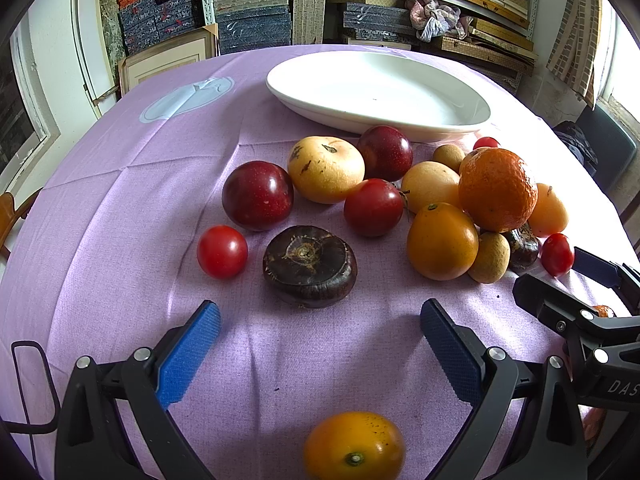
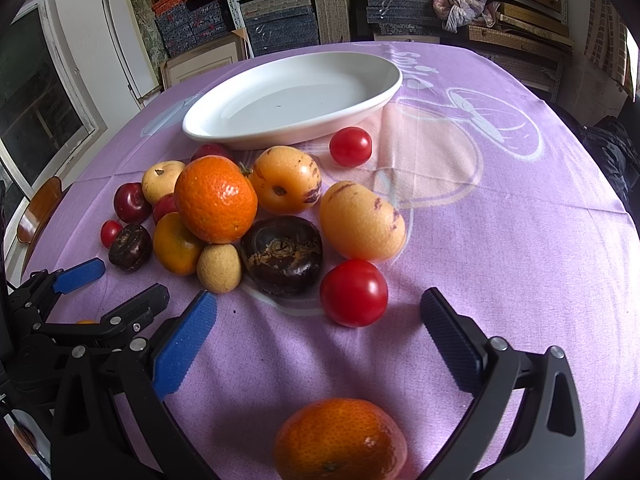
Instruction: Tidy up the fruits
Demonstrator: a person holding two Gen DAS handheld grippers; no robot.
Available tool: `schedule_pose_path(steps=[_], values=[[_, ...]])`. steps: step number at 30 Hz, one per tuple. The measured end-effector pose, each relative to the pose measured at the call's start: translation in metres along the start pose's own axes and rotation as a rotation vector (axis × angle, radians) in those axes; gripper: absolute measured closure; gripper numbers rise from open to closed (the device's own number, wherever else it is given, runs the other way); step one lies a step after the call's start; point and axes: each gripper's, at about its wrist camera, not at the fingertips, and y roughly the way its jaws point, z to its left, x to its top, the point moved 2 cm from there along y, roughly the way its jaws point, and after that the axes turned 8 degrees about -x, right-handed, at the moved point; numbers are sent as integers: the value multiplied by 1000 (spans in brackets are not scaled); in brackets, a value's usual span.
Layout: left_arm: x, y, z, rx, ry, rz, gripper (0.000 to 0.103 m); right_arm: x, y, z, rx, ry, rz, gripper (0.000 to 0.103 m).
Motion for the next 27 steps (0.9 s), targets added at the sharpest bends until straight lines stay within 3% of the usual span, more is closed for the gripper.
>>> schedule_pose_path(steps=[20,27], values=[[0,0,0,0,0,0,3,-4,-1,7,-7,-40,11,4],[0,0,0,0,1,0,3,-4,-15,-23,78,122,-46,4]])
